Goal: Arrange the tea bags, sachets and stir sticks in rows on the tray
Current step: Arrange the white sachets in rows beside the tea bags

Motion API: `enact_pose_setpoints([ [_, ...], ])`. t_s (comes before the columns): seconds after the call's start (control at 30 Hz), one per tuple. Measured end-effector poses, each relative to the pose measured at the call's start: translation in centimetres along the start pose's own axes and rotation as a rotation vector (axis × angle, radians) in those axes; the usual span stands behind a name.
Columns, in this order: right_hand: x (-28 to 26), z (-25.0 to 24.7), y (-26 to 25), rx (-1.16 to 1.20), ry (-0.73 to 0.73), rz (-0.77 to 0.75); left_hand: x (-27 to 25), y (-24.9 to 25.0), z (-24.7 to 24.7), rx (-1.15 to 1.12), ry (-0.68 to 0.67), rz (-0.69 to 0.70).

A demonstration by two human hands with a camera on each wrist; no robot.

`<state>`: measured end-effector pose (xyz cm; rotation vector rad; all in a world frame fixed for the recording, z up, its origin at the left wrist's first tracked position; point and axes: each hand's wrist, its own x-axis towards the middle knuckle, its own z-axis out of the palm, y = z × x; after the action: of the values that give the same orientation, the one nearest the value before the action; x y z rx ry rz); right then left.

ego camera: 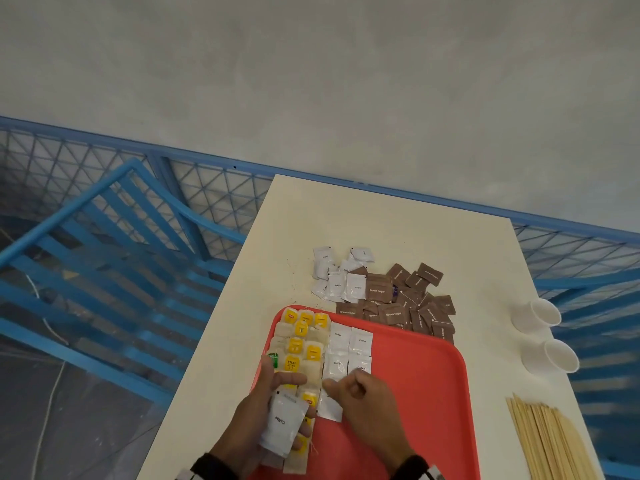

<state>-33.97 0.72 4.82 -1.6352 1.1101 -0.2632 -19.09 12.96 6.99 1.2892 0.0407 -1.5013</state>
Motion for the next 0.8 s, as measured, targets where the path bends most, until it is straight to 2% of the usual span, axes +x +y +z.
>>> enact_pose_setpoints([
  [0.03, -0.9, -0.2, -1.8, 0.014, -0.066, -0.063, 0.2, -0.1, 0.4, -0.007, 0.002, 0.011],
  [0.1, -2.3, -0.5, -4.0, -0.163, -0.187, -0.166, 0.5, -0.2, 1.5, -0.023, 0.009, 0.044],
  [0.17, -2.6, -0.9, -4.7, -0.304, -0.192, -0.255, 0.3, -0.2, 2.8, 0.003, -0.003, 0.080],
  [0.2, -2.4, -1.2, -4.7, -0.292, -0.174, -0.276, 0.0, 0.0, 3.6, 0.033, -0.020, 0.096],
  [0.33, -1.9, -3.1, -3.7, -0.030, -0.078, -0.178, -0.8, -0.4, 4.9, 0.303, -0.017, 0.223],
  [0.4, -2.2, -4.1, -3.6, 0.063, -0.114, -0.124, -1.0, -0.5, 4.8, 0.367, 0.027, 0.311],
  [0.5, -3.2, -5.3, -3.4, 0.159, -0.223, -0.055, -1.3, -0.1, 4.7, 0.337, 0.128, 0.377],
  [0.6, -3.8, -5.9, -2.4, 0.140, -0.368, -0.041, -1.8, 0.5, 4.5, 0.358, 0.156, 0.398],
  [0.73, -3.6, -6.3, -1.8, 0.127, -0.271, -0.066, -2.1, 0.7, 3.9, 0.635, 0.060, 0.365],
  [0.8, -3.7, -6.2, -1.8, 0.067, -0.303, -0.111, -1.9, 0.4, 3.7, 0.745, 0.038, 0.360],
])
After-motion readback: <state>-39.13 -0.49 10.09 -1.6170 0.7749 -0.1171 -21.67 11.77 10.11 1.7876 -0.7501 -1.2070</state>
